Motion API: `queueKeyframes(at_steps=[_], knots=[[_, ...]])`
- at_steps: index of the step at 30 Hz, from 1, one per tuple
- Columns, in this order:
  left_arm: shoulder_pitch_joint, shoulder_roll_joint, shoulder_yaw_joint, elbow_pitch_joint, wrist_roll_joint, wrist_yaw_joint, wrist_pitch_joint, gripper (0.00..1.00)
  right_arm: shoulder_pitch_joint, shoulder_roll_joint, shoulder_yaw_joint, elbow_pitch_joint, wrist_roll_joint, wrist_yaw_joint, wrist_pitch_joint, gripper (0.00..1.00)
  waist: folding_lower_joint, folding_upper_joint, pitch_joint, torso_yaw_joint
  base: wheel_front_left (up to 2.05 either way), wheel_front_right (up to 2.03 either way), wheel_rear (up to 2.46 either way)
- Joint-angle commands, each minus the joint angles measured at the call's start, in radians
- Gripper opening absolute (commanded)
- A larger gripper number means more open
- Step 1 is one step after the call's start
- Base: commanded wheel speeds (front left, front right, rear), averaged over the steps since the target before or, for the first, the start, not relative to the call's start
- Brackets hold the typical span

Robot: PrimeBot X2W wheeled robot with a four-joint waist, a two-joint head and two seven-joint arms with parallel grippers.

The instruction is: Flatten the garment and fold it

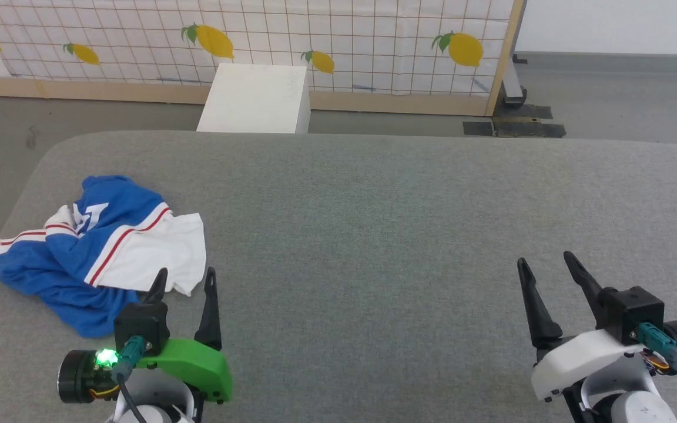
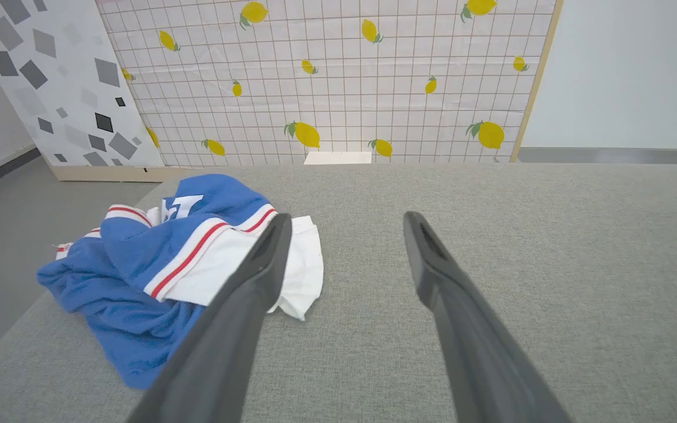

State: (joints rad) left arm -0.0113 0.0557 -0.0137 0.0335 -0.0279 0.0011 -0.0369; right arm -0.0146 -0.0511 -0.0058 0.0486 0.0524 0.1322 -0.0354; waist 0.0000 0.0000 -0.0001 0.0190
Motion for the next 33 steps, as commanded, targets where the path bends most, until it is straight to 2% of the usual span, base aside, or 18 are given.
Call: queueKeyframes(at_steps=[1,33], knots=[[-0.001,-0.001,-0.001,0.007,-0.009,0.0,-0.01,1.0,0.012,0.0,-0.001,0.008,0.012,0.0,-0.01,1.0,0.0,0.0,0.001,0.006,0.0,0.0,0.0],[0.007,-0.002,0.009,0.05,-0.043,0.002,-0.076,1.0,0.015,0.0,0.027,0.094,0.089,-0.001,-0.077,1.0,0.0,0.0,0.003,0.153,0.0,0.0,0.0]])
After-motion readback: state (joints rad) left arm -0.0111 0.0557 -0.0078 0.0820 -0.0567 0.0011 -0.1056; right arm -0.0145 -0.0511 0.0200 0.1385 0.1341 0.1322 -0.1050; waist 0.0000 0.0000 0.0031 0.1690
